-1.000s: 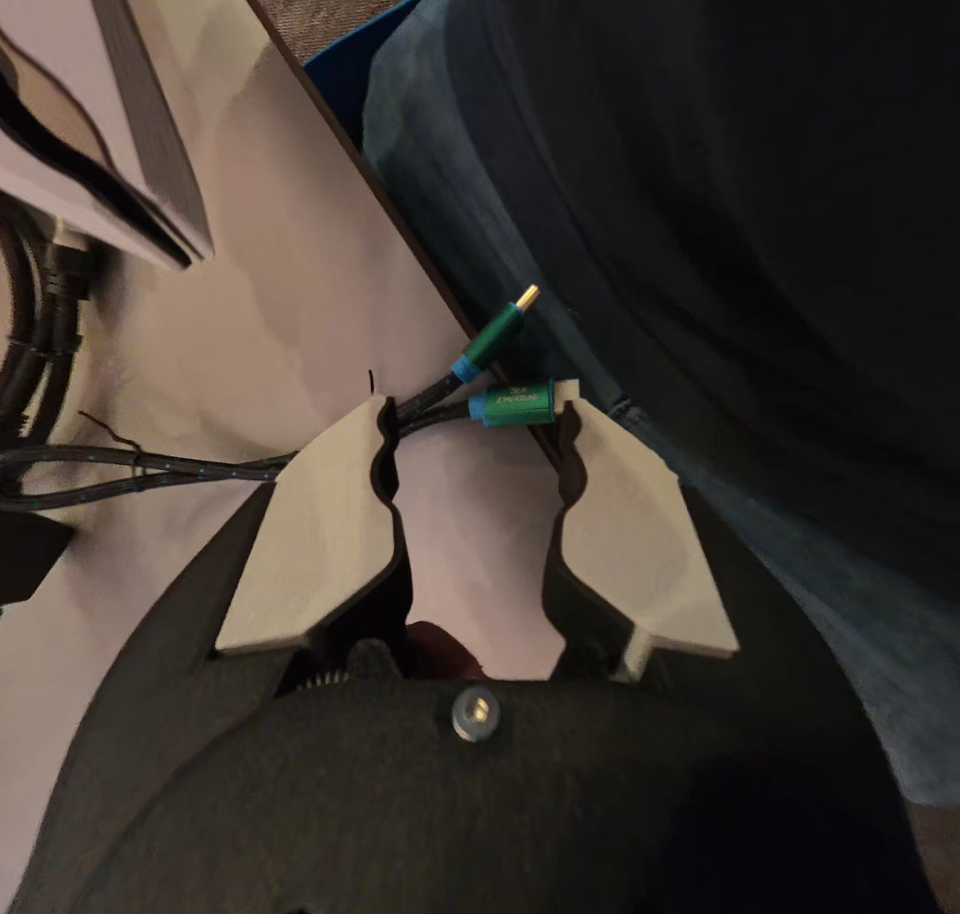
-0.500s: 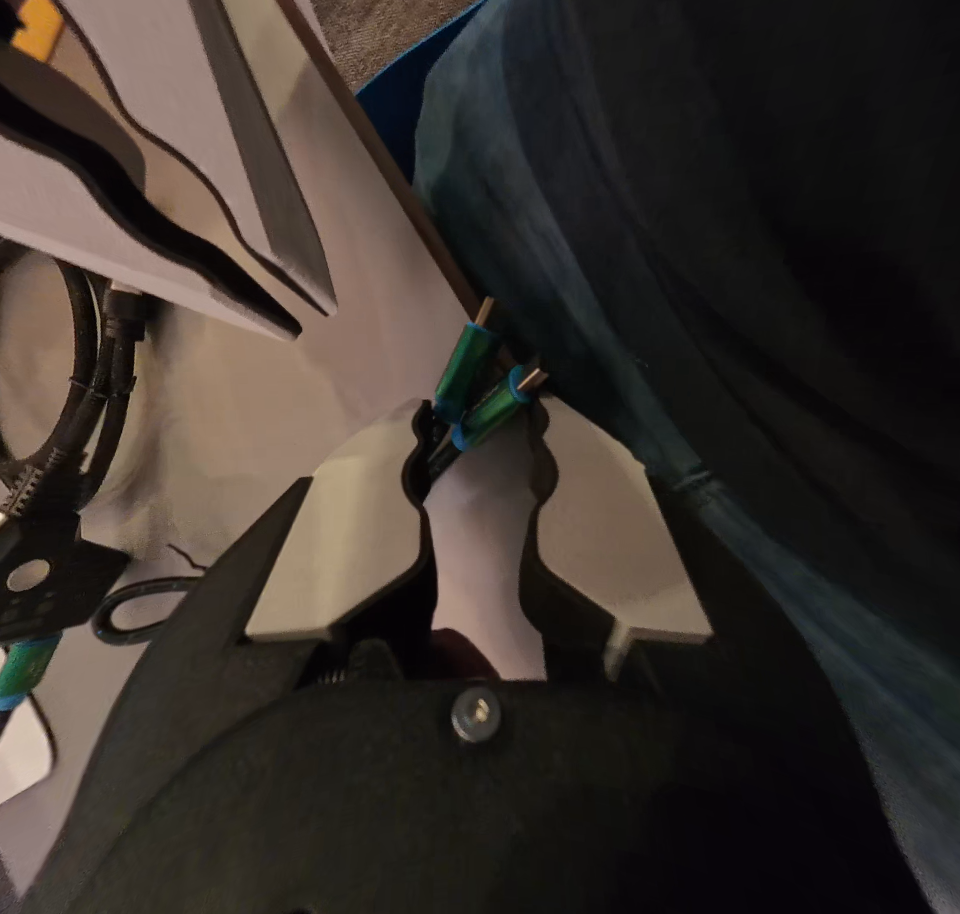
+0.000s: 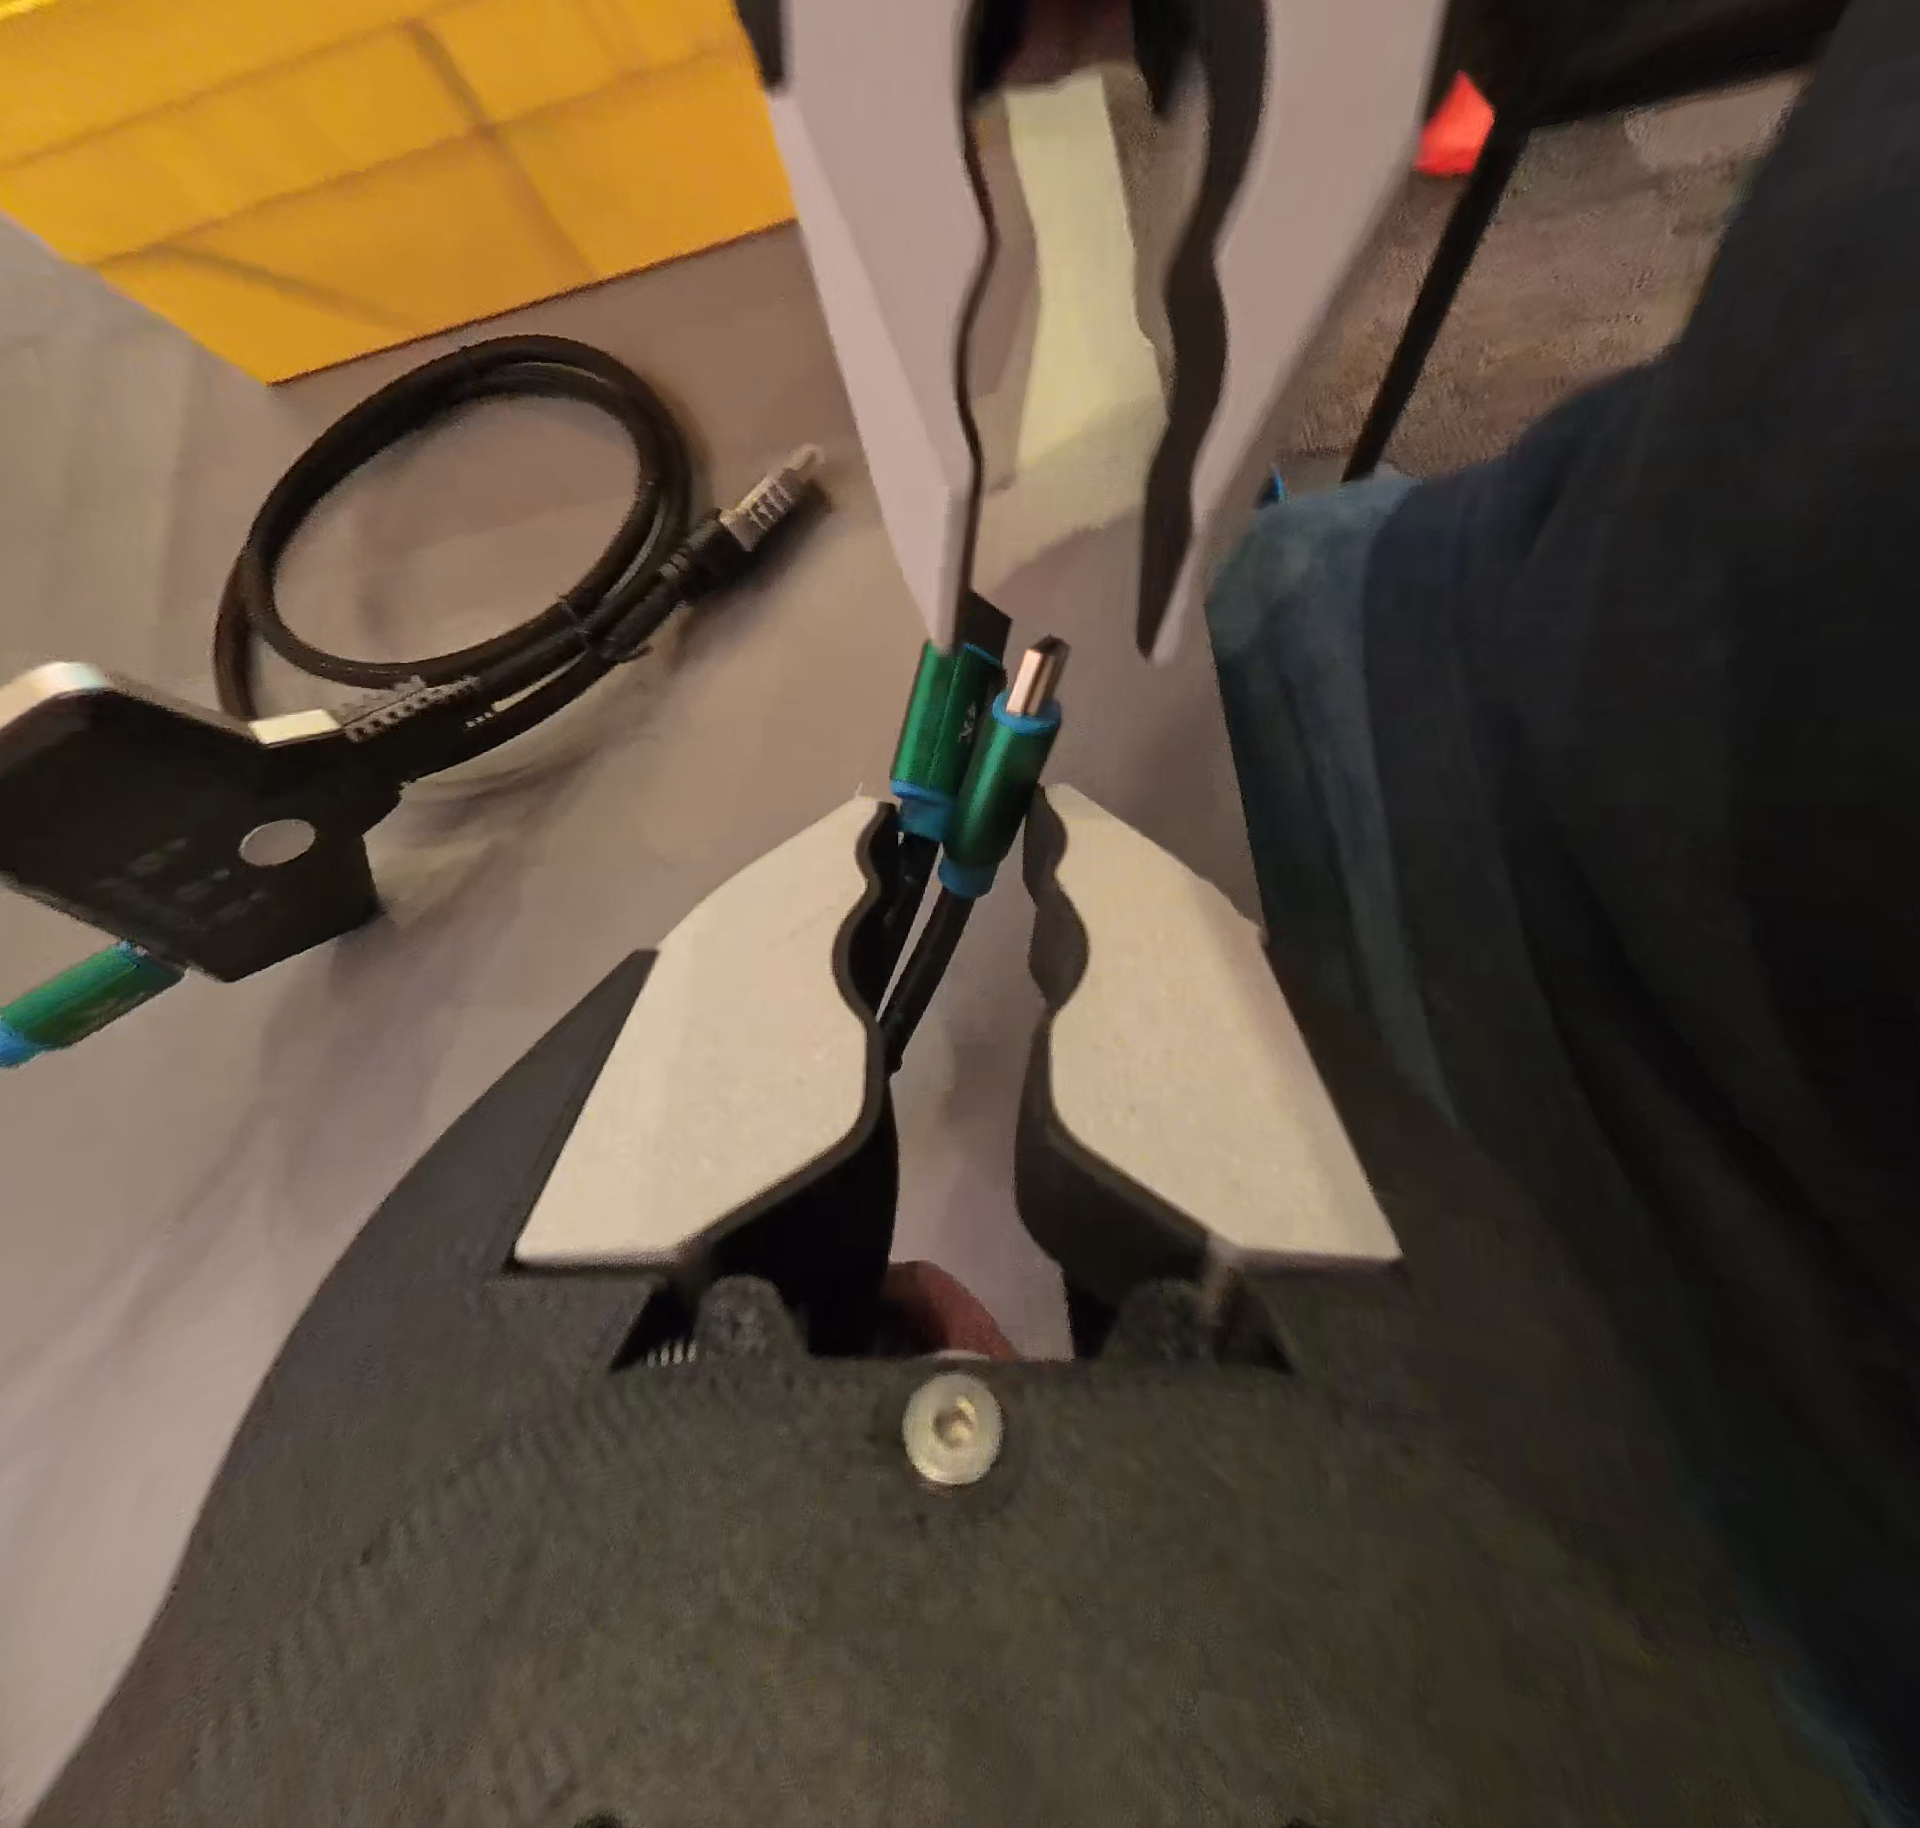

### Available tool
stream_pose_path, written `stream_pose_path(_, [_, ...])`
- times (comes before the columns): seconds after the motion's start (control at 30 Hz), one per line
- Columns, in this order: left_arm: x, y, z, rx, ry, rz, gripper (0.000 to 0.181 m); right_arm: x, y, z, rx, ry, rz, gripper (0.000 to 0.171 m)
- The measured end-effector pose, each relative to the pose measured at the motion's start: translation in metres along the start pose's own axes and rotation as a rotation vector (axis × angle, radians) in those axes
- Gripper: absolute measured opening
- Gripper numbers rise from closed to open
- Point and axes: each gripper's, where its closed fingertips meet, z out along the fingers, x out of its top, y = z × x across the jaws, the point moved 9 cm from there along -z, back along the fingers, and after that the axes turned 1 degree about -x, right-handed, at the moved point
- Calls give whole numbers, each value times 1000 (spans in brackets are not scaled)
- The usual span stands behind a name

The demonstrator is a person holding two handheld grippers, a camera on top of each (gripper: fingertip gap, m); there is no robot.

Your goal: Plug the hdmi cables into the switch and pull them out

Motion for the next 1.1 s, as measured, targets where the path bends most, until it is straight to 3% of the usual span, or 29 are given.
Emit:
stream_pose_path(0.2, [8, -8, 2, 36, -16, -67, 22, 4, 16, 11, -29, -41, 38, 13])
stream_pose_path(0.37, [10, -18, -10, 89, 37, -109, 22, 3, 34, 3, 4, 112, 220, 8])
stream_pose_path(0.43, [15, -21, -18, 167, 70, -64, 40, 2, 42, -1, 25, 165, 292, 9])
stream_pose_path(0.57, [24, -13, -20, 349, 26, 141, 52, 2, 55, -6, 40, 265, 445, 8])
stream_pose_path(0.7, [28, -11, -14, 563, 7, 216, 31, 5, 63, -7, 99, 390, 604, 8])
stream_pose_path(0.77, [29, -14, -14, 591, 17, 188, 20, 8, 63, -7, 131, 441, 648, 8])
stream_pose_path(0.93, [31, -18, -15, 600, -43, 172, 19, 11, 65, -7, 142, 486, 710, 8])
stream_pose_path(1.1, [33, -24, -17, 571, -110, 160, 19, 17, 66, -8, 82, 431, 632, 8])
